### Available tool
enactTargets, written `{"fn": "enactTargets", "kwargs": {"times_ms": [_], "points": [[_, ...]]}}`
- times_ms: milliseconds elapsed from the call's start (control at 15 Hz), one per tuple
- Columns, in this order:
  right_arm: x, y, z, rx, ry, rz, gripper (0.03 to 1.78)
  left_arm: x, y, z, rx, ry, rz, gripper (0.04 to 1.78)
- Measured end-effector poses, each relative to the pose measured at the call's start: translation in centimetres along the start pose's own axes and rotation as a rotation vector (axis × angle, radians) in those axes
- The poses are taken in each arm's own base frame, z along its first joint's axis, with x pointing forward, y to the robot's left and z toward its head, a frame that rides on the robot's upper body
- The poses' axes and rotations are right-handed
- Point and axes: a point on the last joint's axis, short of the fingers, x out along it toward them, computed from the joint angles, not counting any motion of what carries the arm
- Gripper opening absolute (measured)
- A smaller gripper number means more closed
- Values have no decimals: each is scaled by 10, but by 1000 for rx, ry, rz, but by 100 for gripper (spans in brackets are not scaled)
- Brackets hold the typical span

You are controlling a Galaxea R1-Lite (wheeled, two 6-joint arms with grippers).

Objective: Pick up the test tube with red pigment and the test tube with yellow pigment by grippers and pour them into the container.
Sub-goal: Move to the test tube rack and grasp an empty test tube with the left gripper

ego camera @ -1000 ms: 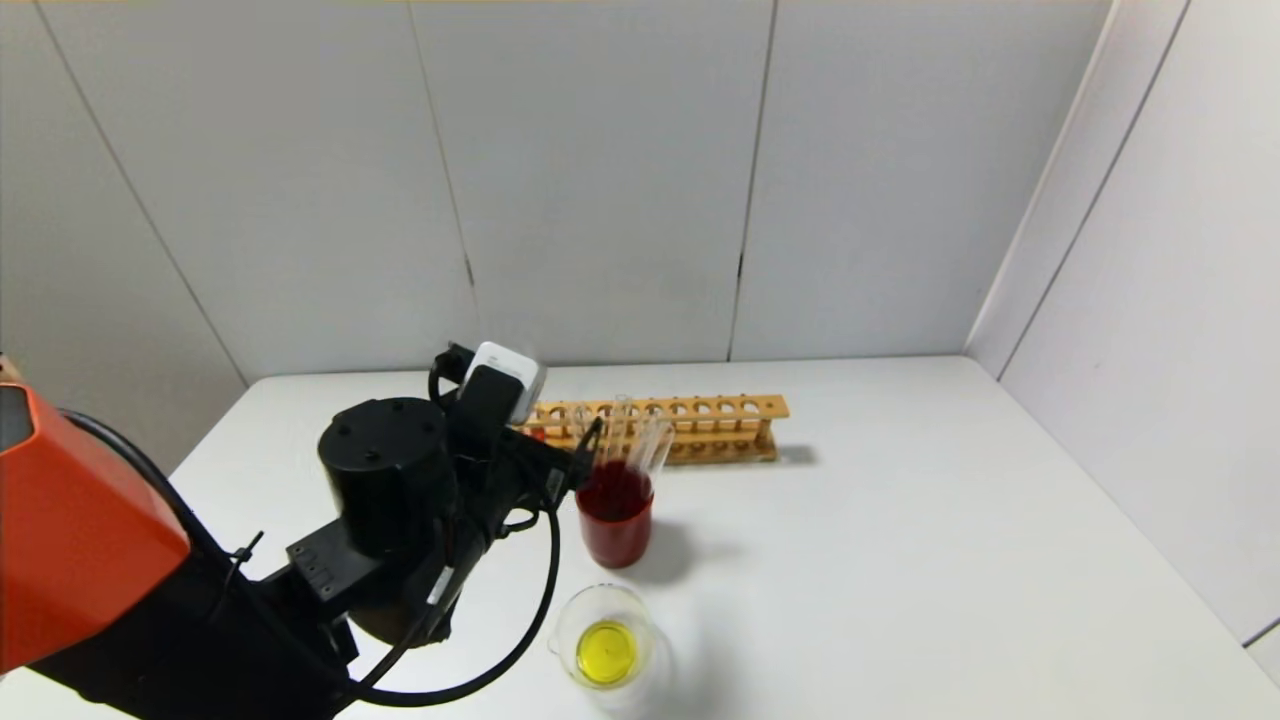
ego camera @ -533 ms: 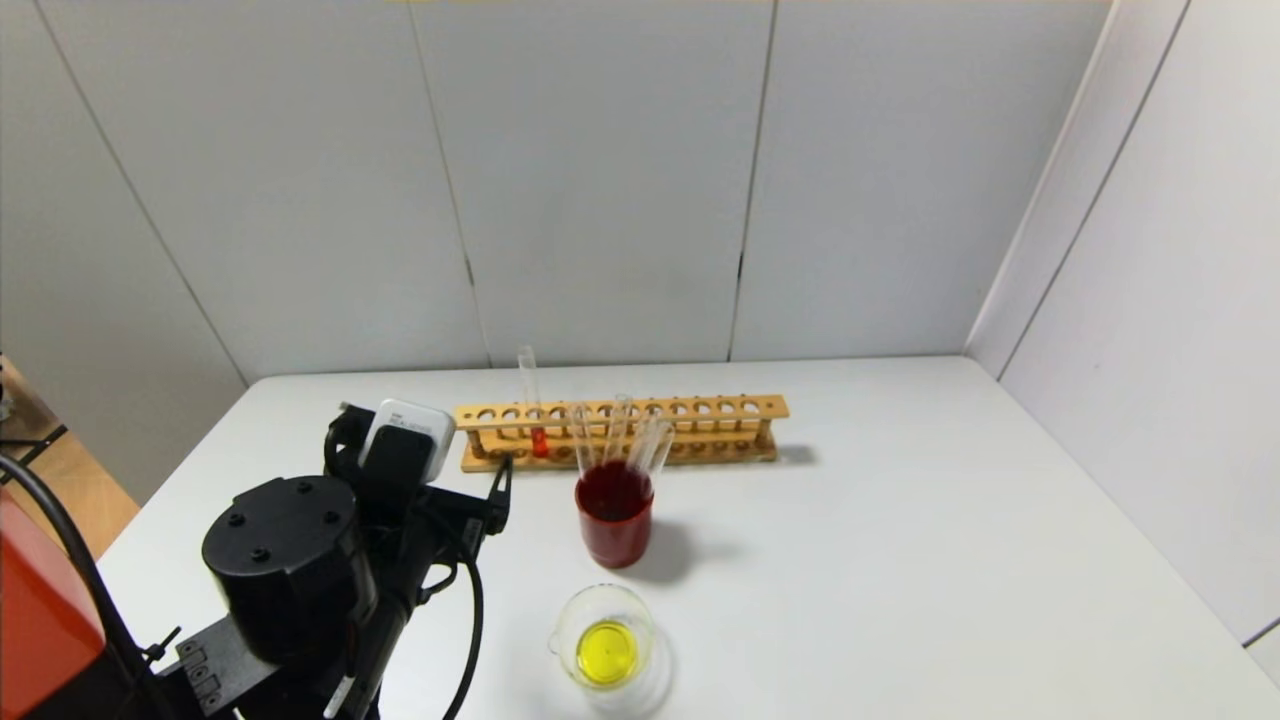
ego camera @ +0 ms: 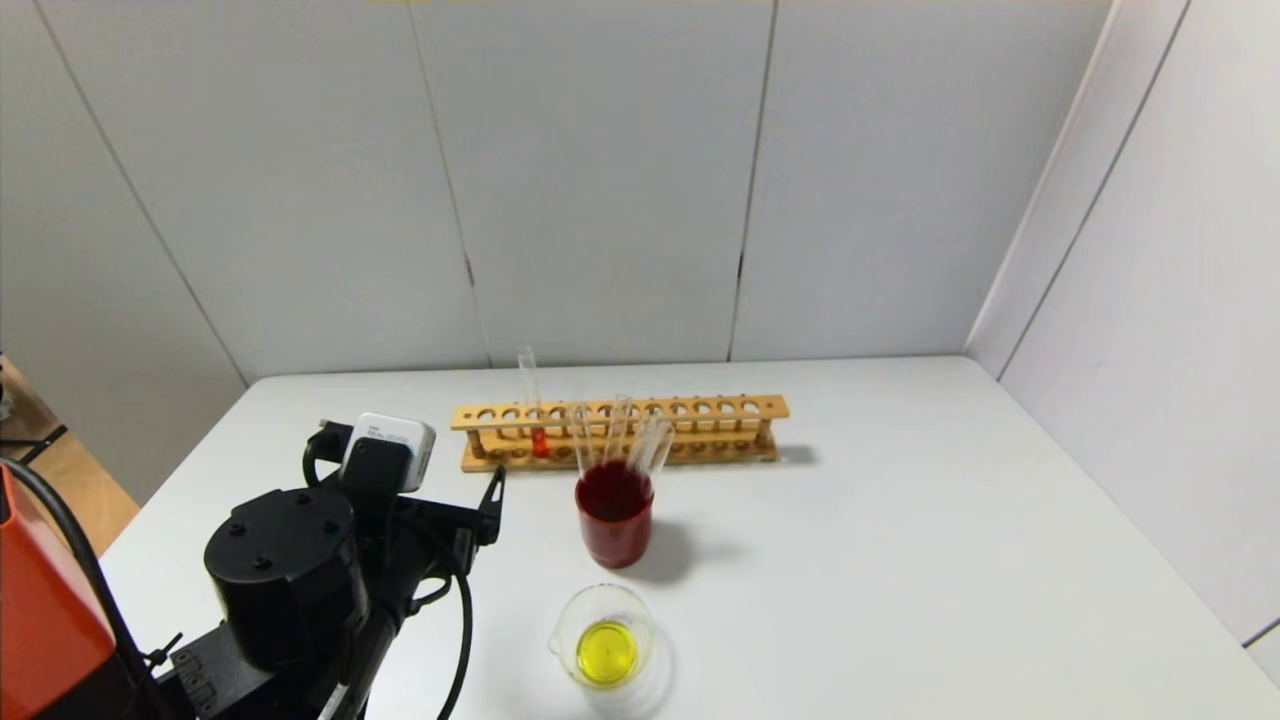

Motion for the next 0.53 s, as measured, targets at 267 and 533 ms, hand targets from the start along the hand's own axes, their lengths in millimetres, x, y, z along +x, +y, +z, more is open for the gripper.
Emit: {"fn": "enactTargets", "kwargs": {"times_ms": [267,533], "points": [[0,0,0,0,0,0,175,33,-3,2,-20,-26,12,175],[0,0,0,0,0,0,175,70,-7,-4,-23,-14,-10,175]]}}
